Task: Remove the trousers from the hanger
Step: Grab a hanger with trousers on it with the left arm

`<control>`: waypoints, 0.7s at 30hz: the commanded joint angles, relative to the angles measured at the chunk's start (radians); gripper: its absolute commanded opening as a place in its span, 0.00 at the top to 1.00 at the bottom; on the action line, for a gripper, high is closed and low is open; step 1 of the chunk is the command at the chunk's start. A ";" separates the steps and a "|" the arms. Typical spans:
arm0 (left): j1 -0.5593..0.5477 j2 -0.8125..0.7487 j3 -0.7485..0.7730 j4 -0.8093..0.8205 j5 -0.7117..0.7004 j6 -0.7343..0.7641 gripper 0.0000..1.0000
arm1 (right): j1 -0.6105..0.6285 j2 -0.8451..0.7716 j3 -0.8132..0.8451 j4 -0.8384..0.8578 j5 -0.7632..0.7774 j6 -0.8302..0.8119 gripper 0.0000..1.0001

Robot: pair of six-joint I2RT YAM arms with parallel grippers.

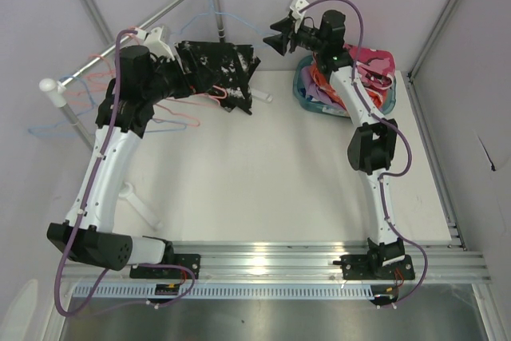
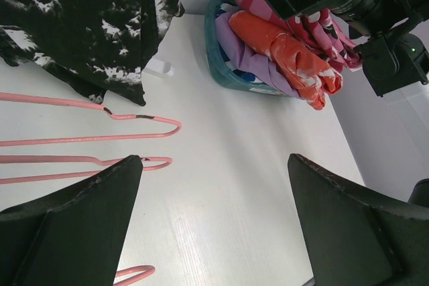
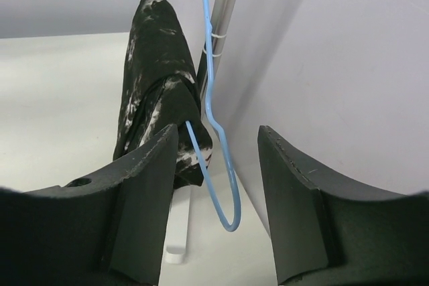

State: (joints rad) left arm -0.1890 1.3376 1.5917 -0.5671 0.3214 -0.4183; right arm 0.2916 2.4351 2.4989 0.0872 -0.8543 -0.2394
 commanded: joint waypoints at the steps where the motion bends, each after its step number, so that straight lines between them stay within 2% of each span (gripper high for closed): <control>1: 0.008 -0.009 0.036 0.001 0.007 0.004 0.04 | 0.009 0.010 -0.003 0.026 -0.015 0.015 0.44; 4: 0.006 -0.015 0.036 -0.004 0.001 0.009 0.04 | 0.014 0.012 -0.005 0.020 -0.019 0.012 0.46; 6: 0.008 -0.018 0.039 -0.004 -0.004 0.012 0.04 | 0.017 0.010 -0.003 0.020 -0.025 0.012 0.52; 8: 0.008 -0.021 0.037 -0.004 -0.004 0.012 0.04 | 0.023 0.005 -0.003 0.017 -0.026 0.014 0.62; 10: 0.006 -0.021 0.036 -0.004 0.001 0.013 0.04 | 0.027 -0.001 -0.003 0.006 -0.029 0.009 0.67; 13: 0.006 -0.031 0.033 -0.004 -0.001 0.015 0.04 | 0.038 -0.010 -0.011 -0.016 -0.028 -0.006 0.83; 18: 0.006 -0.057 0.017 -0.004 -0.007 0.023 0.03 | 0.050 -0.030 -0.032 -0.059 -0.009 -0.037 0.90; 21: 0.008 -0.075 0.010 -0.007 -0.012 0.030 0.03 | 0.066 -0.042 -0.044 -0.117 0.009 -0.072 0.90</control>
State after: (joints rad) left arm -0.1890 1.3140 1.5921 -0.5865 0.3168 -0.4156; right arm 0.3397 2.4393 2.4664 0.0437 -0.8650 -0.2676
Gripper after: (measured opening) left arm 0.965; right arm 0.107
